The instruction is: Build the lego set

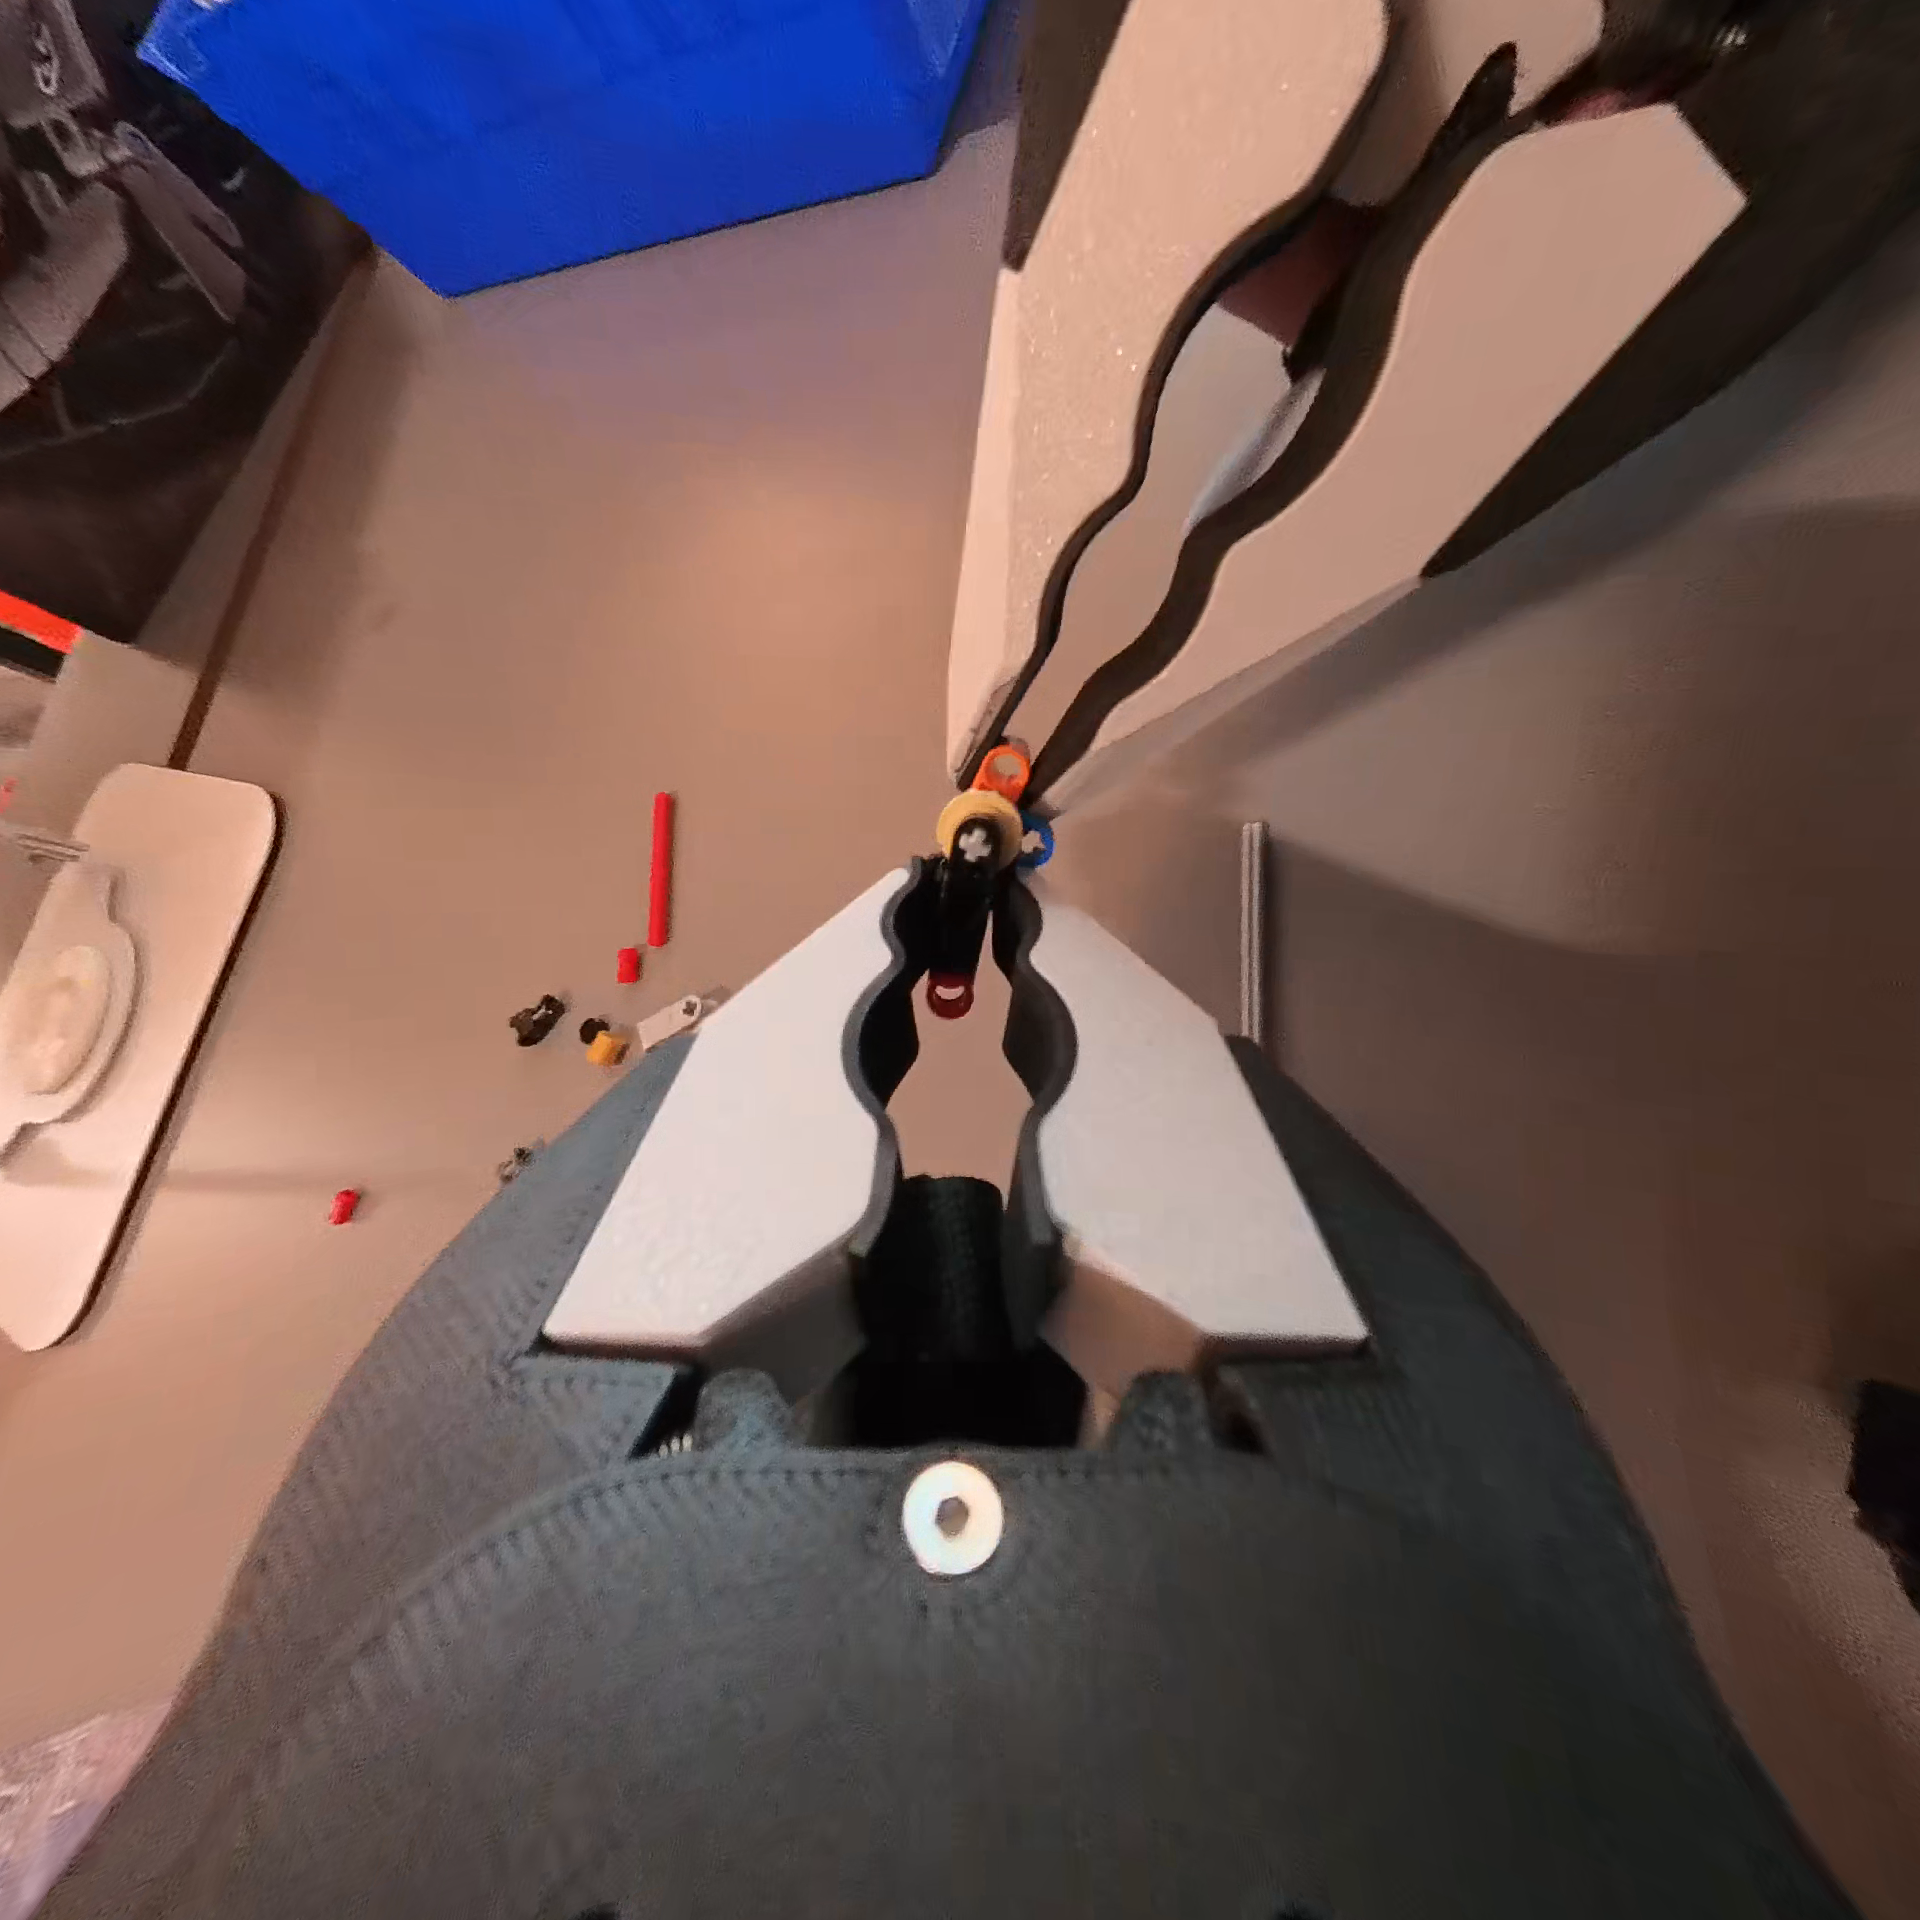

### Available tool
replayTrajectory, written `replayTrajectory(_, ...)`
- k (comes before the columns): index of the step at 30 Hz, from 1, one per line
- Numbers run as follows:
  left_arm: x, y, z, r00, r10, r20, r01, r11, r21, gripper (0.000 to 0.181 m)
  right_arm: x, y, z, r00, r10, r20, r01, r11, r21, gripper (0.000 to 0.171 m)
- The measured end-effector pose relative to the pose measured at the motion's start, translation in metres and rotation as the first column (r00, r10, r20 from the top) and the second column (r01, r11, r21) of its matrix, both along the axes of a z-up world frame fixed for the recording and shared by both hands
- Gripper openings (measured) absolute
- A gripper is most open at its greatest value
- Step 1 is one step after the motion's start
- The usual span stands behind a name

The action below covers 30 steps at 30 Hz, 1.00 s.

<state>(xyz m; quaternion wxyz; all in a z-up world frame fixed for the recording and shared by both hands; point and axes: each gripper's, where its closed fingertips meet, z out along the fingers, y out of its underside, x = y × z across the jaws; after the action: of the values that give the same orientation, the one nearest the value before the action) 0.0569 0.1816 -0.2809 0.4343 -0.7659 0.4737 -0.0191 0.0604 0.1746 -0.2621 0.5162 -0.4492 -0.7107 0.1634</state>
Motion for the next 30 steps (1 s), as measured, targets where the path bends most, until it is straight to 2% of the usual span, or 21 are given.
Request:
replayTrajectory(8,-0.006,0.002,-0.010,0.997,0.047,-0.055,-0.046,0.999,0.009,0.011,-0.002,0.002,-0.013,0.998,-0.057,0.034,0.060,0.995,-0.084,0.005)
replayTrajectory(13,-0.004,0.001,-0.013,0.999,0.050,-0.009,-0.050,0.998,-0.028,0.010,-0.002,0.002,-0.018,0.999,-0.047,0.027,0.051,0.982,-0.183,0.005)
replayTrajectory(20,-0.003,-0.002,-0.022,0.996,0.061,0.064,-0.054,0.993,-0.104,0.010,-0.004,0.002,-0.029,0.997,-0.047,0.065,0.061,0.969,-0.240,0.005)
replayTrajectory(23,-0.004,-0.002,-0.028,0.998,0.051,0.040,-0.046,0.990,-0.131,0.012,-0.004,0.002,-0.034,0.996,-0.036,0.083,0.055,0.969,-0.241,0.005)
replayTrajectory(28,-0.010,-0.002,-0.025,0.999,0.039,0.012,-0.038,0.997,-0.065,0.018,-0.004,0.002,-0.039,0.994,-0.034,0.104,0.059,0.967,-0.247,0.005)
replayTrajectory(30,-0.012,-0.004,-0.025,0.999,0.015,-0.049,-0.016,1.000,-0.008,0.018,-0.004,0.002,-0.041,0.993,-0.033,0.116,0.060,0.969,-0.239,0.005)
